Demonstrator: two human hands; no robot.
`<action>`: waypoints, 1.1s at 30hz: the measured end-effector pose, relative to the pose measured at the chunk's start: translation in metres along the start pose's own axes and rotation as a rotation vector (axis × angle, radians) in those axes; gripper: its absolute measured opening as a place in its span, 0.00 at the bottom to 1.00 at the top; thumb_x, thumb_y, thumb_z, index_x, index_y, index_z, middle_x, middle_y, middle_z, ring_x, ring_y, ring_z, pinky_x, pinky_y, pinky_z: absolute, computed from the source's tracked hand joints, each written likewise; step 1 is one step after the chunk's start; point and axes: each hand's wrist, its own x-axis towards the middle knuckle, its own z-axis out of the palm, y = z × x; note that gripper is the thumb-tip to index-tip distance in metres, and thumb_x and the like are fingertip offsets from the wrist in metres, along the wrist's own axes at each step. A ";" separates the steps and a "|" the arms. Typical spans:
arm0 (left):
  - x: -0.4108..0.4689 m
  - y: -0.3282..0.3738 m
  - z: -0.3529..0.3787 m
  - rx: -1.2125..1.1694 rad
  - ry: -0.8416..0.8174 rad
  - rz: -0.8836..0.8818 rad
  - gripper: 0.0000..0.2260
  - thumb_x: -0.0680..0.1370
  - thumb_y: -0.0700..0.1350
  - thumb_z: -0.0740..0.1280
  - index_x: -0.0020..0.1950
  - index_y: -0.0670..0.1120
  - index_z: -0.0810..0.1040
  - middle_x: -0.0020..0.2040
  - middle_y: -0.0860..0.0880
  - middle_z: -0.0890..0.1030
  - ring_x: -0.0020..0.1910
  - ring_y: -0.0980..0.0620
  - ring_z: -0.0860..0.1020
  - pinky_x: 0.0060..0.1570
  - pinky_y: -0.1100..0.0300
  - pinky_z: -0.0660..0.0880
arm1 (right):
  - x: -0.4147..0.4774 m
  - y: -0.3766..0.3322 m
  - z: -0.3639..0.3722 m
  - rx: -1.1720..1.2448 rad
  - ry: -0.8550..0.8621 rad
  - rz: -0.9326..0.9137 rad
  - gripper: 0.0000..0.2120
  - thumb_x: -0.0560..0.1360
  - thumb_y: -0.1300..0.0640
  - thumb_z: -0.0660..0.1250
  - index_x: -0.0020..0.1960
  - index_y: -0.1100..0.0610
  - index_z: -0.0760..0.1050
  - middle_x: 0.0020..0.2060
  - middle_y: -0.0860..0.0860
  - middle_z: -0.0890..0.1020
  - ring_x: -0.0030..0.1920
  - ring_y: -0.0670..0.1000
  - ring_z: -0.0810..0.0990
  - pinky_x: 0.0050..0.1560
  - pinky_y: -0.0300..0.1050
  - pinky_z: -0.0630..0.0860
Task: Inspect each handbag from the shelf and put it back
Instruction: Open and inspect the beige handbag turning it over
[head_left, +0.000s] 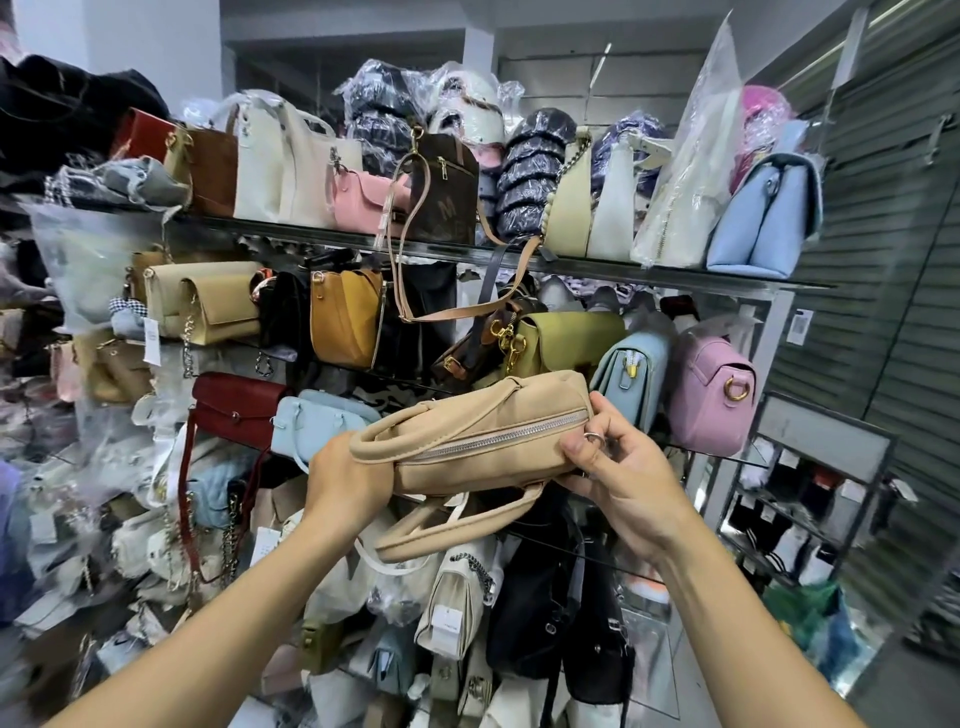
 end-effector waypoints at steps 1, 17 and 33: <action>0.002 0.000 -0.001 -0.016 -0.003 0.001 0.20 0.76 0.49 0.56 0.56 0.44 0.84 0.49 0.43 0.84 0.51 0.40 0.78 0.51 0.47 0.77 | 0.002 0.003 -0.003 -0.028 -0.002 -0.004 0.28 0.51 0.39 0.88 0.33 0.49 0.71 0.81 0.41 0.59 0.77 0.48 0.68 0.70 0.69 0.71; 0.012 -0.008 -0.001 0.006 0.023 -0.038 0.15 0.81 0.42 0.62 0.34 0.42 0.69 0.33 0.46 0.73 0.38 0.46 0.71 0.32 0.55 0.62 | -0.001 0.010 -0.022 -0.672 -0.061 -0.120 0.62 0.42 0.36 0.84 0.72 0.29 0.60 0.72 0.43 0.57 0.74 0.35 0.59 0.77 0.45 0.59; 0.012 -0.003 -0.007 -0.095 0.005 0.060 0.07 0.79 0.45 0.70 0.43 0.45 0.84 0.40 0.49 0.84 0.44 0.47 0.80 0.43 0.57 0.71 | -0.003 0.039 -0.026 -0.706 0.136 -0.092 0.46 0.56 0.60 0.85 0.63 0.39 0.63 0.60 0.47 0.72 0.57 0.37 0.74 0.51 0.28 0.71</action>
